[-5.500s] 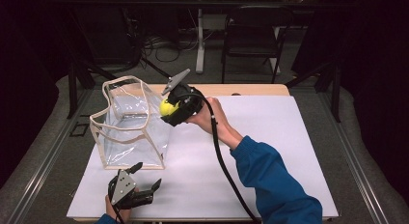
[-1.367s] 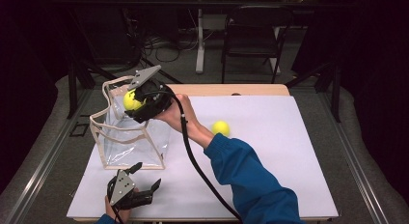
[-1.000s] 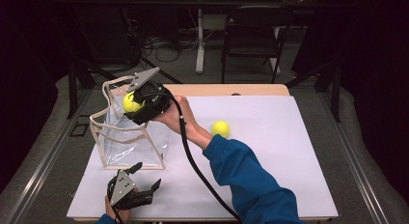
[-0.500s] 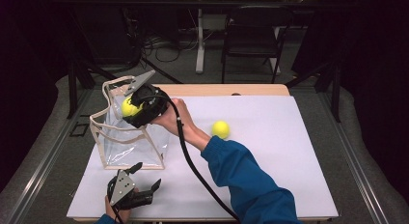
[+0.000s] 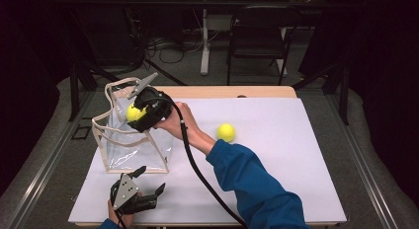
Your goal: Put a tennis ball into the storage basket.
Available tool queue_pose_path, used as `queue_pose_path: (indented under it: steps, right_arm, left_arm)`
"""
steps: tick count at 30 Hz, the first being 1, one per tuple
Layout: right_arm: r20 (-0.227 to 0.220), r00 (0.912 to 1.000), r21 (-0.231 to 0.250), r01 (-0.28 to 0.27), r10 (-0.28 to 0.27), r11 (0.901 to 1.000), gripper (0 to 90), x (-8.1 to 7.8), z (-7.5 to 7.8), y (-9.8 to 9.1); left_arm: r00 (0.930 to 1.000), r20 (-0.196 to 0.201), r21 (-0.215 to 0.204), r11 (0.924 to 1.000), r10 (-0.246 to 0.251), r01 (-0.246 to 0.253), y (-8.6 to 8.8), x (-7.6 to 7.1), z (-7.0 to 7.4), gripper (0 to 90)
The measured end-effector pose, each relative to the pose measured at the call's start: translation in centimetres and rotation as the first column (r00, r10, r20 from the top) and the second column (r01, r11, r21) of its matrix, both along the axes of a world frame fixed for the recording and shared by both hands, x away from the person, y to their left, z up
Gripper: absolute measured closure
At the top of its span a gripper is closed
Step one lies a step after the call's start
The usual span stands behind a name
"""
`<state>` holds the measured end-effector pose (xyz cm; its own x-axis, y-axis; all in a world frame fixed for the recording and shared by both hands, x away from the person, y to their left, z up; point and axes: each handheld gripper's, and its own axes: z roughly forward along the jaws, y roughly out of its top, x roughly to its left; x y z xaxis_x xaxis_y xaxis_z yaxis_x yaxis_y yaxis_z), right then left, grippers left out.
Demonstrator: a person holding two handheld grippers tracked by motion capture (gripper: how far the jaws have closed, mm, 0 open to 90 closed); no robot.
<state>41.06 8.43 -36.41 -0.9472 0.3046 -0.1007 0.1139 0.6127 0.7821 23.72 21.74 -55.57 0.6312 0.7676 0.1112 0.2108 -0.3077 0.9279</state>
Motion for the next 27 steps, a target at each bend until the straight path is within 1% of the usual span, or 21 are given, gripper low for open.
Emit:
queue_pose_path:
  steps: [4,7,10,16,20,27]
  right_arm:
    - [-0.011,0.9999,-0.006,0.000,-0.001,1.0000,23.9,0.1,-0.3,0.2]
    - [-0.019,0.9998,0.011,0.003,-0.003,0.9999,20.2,0.1,-0.2,0.0]
    - [-0.014,0.9999,0.024,0.005,-0.005,0.9997,16.6,0.1,0.0,-0.4]
    - [-0.010,0.9999,0.062,0.010,-0.009,0.9980,10.8,0.0,0.3,-1.8]
    - [-0.003,1.0000,0.085,0.009,-0.009,0.9963,9.6,-0.2,0.6,-2.8]
    - [-0.005,1.0000,0.090,0.006,-0.006,0.9959,5.9,-0.5,0.5,-4.4]
  left_arm:
    - [1.0000,0.000,-0.001,1.0000,-0.001,0.001,0.0,0.0,0.0,16.0]
    - [1.0000,-0.002,-0.002,1.0000,-0.002,0.002,0.0,0.0,0.0,16.0]
    - [1.0000,-0.001,-0.002,1.0000,-0.001,0.001,0.0,0.0,0.0,16.0]
    - [1.0000,-0.001,0.001,1.0000,-0.002,0.002,0.0,0.0,0.0,16.0]
    - [1.0000,-0.001,0.001,1.0000,-0.001,0.001,0.0,0.1,0.0,16.0]
    - [1.0000,0.000,0.002,1.0000,-0.001,0.001,0.0,0.0,0.0,16.0]
